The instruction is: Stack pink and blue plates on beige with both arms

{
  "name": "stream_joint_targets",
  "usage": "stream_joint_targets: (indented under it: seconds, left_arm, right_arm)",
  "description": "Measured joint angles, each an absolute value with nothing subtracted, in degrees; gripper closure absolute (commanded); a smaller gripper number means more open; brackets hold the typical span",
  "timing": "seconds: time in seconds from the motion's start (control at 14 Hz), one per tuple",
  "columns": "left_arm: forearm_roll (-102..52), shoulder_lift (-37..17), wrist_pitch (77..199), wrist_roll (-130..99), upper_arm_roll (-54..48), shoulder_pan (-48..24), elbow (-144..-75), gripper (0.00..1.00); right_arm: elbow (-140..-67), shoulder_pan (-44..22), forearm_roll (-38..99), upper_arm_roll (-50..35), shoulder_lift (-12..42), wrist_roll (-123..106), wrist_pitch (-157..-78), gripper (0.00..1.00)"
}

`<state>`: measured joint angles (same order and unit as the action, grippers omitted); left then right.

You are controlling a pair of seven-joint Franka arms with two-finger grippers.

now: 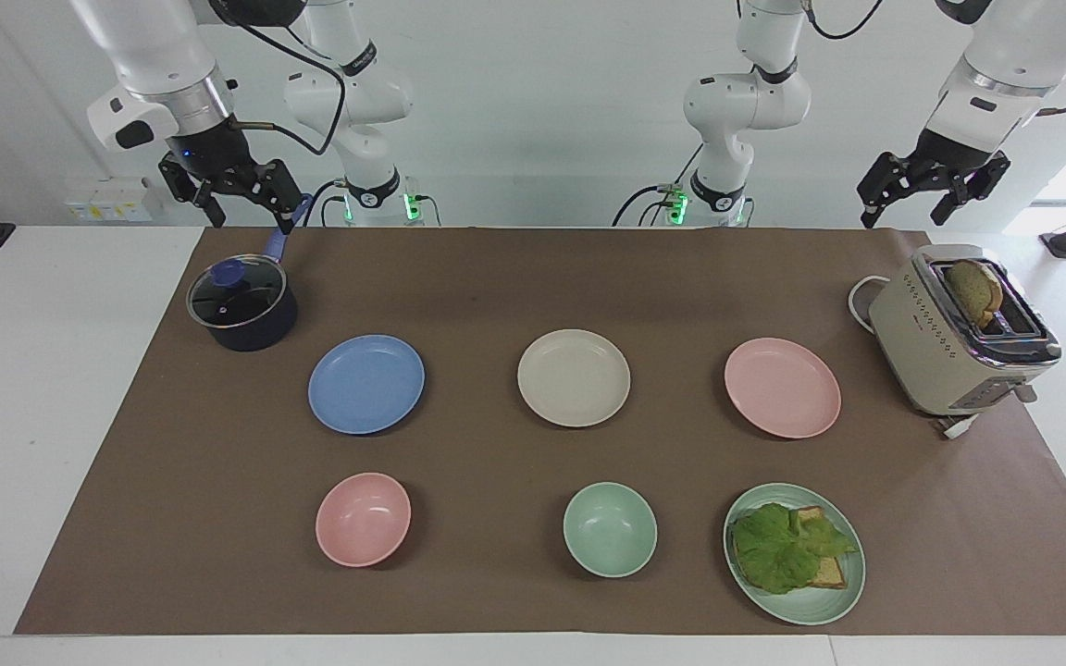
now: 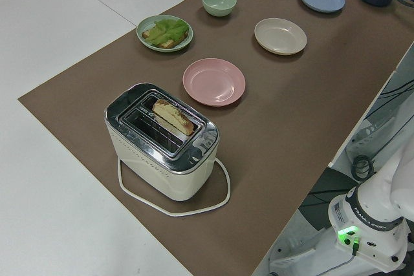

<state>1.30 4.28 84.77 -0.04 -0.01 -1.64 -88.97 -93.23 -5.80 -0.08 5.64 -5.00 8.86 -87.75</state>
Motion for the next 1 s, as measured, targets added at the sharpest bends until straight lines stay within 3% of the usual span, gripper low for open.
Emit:
stream_joint_targets:
  seconds: [0.65,1.0]
  left_arm:
    - [1.3,4.3,84.8,0.1,0.0,-1.6,-89.2,0.00]
    - [1.3,4.2,87.6,0.1,0.1,-0.9,-93.6,0.00]
  right_arm:
    - [-93.2,-5.8,-0.1,5.6,-5.0,8.9,-87.8,0.00]
    - [-93.2,-5.8,-0.1,5.6,-5.0,8.9,-87.8,0.00]
